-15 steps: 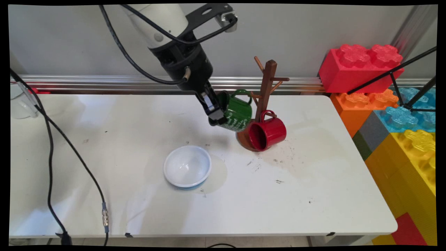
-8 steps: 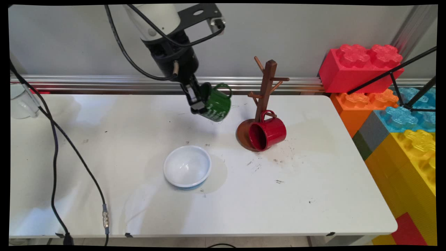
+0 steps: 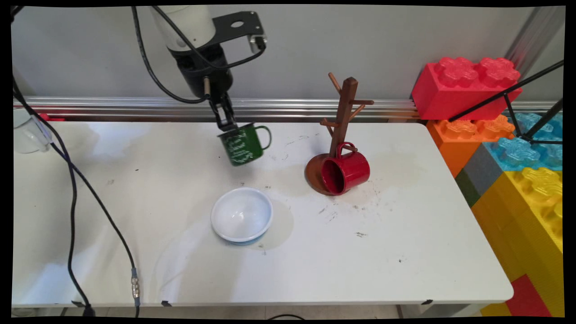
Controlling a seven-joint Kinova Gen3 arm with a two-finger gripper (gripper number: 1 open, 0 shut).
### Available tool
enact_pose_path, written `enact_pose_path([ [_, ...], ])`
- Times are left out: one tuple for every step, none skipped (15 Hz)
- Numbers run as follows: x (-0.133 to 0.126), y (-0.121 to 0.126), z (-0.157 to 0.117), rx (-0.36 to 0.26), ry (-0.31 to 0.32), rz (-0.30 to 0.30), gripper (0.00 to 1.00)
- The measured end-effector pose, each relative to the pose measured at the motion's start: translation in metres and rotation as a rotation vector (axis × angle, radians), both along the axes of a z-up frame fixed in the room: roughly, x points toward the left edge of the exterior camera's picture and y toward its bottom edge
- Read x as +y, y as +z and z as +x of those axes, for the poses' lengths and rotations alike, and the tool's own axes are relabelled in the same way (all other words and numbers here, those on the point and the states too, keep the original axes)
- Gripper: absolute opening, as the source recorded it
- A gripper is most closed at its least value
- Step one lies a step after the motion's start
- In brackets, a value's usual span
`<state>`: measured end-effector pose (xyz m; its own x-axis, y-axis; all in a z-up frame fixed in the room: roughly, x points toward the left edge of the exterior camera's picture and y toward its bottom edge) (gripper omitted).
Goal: Place the picked object on the table
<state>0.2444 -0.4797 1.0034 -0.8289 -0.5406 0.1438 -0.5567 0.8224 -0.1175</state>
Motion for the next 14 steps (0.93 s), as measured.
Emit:
enact_pose_path([
  [-0.002, -0.002, 0.004, -0.012, 0.002, -0.001, 0.00],
  [-0.006, -0.006, 0.009, -0.030, 0.004, -0.003, 0.00],
  [-0.008, -0.008, 0.013, -0.042, 0.006, -0.004, 0.00],
  [-0.012, -0.012, 0.018, -0.057, 0.009, -0.006, 0.00],
  [-0.016, -0.016, 0.023, -0.074, 0.011, -0.008, 0.00],
  [-0.020, -0.021, 0.028, -0.090, 0.011, -0.012, 0.00],
  [-0.024, -0.025, 0.032, -0.101, 0.011, -0.017, 0.00],
  [-0.026, -0.028, 0.034, -0.108, 0.011, -0.020, 0.00],
  [-0.029, -0.032, 0.036, -0.115, 0.009, -0.025, 0.00],
  [-0.031, -0.035, 0.038, -0.121, 0.006, -0.030, 0.00],
  [-0.034, -0.040, 0.040, -0.127, 0.002, -0.038, 0.00],
  [-0.038, -0.045, 0.042, -0.132, -0.004, -0.048, 0.00],
  [-0.041, -0.050, 0.043, -0.136, -0.011, -0.059, 0.00],
  [-0.043, -0.055, 0.044, -0.138, -0.017, -0.068, 0.00],
])
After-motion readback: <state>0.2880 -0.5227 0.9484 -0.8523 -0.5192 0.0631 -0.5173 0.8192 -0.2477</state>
